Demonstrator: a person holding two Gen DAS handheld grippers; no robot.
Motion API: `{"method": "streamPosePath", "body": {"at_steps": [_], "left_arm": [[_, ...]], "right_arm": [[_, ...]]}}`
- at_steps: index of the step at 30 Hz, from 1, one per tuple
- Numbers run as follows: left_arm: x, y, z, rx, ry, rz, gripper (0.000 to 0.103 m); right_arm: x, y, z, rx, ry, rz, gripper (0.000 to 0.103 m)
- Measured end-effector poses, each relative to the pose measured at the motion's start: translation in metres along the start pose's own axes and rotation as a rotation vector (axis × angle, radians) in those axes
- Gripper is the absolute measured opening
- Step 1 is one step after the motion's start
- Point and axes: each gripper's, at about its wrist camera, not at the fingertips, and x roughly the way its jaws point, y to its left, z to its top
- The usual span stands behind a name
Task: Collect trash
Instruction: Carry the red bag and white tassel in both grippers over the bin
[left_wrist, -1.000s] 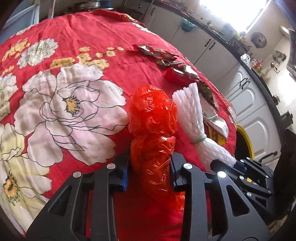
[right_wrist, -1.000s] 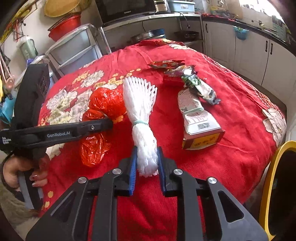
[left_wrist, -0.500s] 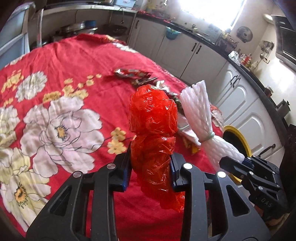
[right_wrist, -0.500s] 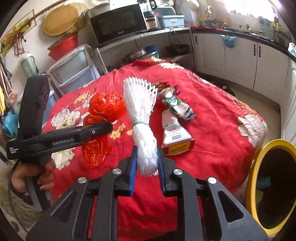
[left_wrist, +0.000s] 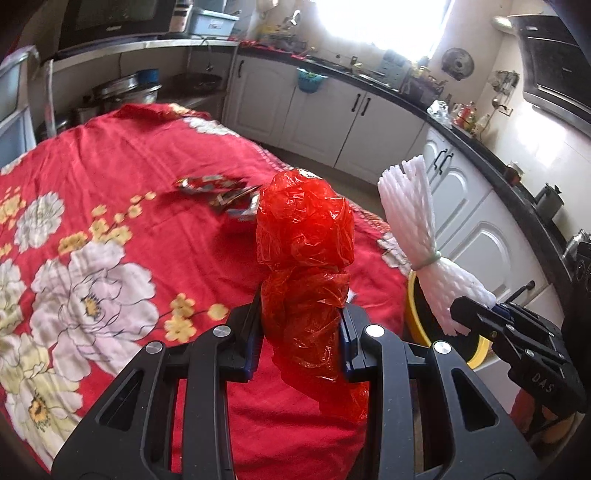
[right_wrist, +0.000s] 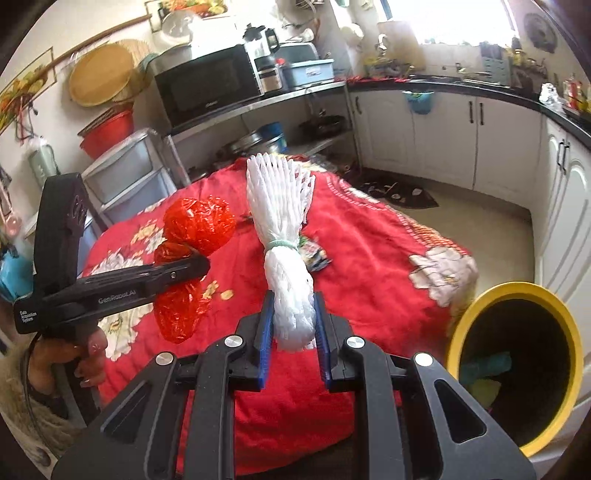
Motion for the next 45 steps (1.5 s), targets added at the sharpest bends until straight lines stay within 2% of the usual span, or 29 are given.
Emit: {"method": "streamPosePath", "body": {"at_steps": [25, 45], "left_arm": [[0.014, -0.088, 0.032, 0.165, -0.054, -0.114, 0.025], [0.039, -0.156, 0.035, 0.289, -0.043, -0.199, 0.025]], "right_arm": [[-0.057, -0.07, 0.006, 0.132, -0.124, -0.17, 0.019], [-0.094, -0.122, -0.002, 0.227, -0.19, -0.313, 0.019]]}}
